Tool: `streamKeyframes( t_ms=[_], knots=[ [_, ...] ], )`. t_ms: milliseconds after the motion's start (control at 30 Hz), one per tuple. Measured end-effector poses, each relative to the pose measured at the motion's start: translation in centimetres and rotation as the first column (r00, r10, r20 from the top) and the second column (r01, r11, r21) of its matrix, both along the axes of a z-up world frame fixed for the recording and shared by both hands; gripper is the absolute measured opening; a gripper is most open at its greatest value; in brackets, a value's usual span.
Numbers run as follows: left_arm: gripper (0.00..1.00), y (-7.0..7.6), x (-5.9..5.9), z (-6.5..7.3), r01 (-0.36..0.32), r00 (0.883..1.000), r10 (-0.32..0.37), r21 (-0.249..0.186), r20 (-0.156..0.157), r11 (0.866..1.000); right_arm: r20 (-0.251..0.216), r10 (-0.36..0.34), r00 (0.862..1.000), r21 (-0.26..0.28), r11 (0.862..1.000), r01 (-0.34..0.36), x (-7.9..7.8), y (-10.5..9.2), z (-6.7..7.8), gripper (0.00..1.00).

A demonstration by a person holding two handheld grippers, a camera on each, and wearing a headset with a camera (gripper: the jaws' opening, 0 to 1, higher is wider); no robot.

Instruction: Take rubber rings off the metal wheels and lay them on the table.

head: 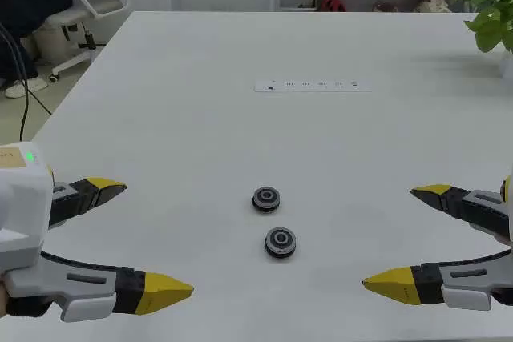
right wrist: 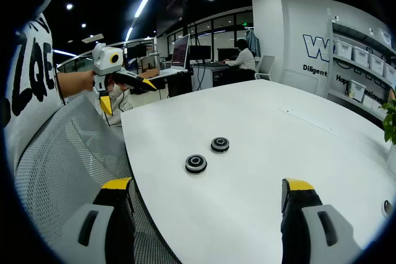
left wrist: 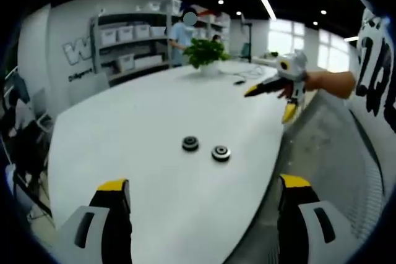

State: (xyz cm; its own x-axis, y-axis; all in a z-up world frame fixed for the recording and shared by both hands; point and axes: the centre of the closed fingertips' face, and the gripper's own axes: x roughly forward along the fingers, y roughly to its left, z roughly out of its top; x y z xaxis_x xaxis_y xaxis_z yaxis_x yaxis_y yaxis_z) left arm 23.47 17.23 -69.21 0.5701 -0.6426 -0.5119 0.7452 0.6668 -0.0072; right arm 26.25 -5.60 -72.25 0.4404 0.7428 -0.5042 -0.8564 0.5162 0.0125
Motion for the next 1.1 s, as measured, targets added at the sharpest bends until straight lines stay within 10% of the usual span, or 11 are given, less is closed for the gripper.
streamKeyframes(
  t_ms=[1100],
  knots=[
    [1.0, 0.43, -0.19, 0.32, -0.008, 1.0, 0.008, -0.008, 0.012, 1.0, 0.01, 0.006, 1.0, -0.021, 1.0, -0.006, -0.39, 0.02, 0.12, 0.96]
  ],
)
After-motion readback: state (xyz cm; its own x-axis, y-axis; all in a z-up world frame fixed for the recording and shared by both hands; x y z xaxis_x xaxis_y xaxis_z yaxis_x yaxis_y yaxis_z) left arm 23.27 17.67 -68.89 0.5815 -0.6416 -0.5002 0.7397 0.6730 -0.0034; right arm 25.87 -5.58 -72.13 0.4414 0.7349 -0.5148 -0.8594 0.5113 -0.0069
